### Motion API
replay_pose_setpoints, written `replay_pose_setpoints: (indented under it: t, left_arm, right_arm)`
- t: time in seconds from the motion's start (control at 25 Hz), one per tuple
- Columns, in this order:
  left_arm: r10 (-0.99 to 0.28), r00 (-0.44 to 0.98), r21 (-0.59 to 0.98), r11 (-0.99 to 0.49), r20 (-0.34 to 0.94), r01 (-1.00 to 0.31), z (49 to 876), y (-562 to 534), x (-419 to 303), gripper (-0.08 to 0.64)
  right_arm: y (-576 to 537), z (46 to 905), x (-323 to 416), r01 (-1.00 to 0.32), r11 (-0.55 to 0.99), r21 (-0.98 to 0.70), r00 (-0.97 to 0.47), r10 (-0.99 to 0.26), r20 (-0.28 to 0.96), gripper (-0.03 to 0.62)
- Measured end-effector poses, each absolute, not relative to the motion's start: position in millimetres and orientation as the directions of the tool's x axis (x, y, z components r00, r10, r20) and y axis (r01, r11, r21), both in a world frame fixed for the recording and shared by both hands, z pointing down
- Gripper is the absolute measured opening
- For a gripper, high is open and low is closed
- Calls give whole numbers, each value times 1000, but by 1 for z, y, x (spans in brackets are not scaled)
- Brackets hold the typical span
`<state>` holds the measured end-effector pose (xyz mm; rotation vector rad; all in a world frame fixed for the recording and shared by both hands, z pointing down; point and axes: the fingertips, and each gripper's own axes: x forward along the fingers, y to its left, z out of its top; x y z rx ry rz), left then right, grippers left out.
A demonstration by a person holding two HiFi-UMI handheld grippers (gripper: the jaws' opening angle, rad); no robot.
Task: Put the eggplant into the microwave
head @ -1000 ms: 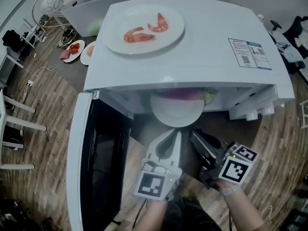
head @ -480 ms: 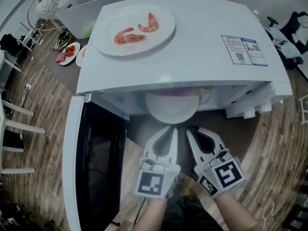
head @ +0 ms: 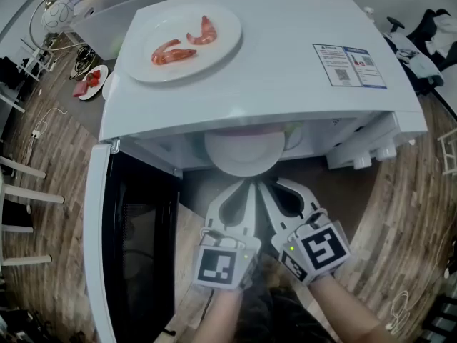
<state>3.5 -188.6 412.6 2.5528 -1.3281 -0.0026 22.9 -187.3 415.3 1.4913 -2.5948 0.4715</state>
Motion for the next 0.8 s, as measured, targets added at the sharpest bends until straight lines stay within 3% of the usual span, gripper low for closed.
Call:
replay_pose_setpoints:
  t: [0.8]
  left_arm:
    - [-810, 572, 230, -536, 132, -812, 412, -205, -2, 0]
  right_arm:
    - [-206, 420, 21, -864, 459, -207, -502, -821, 271, 5]
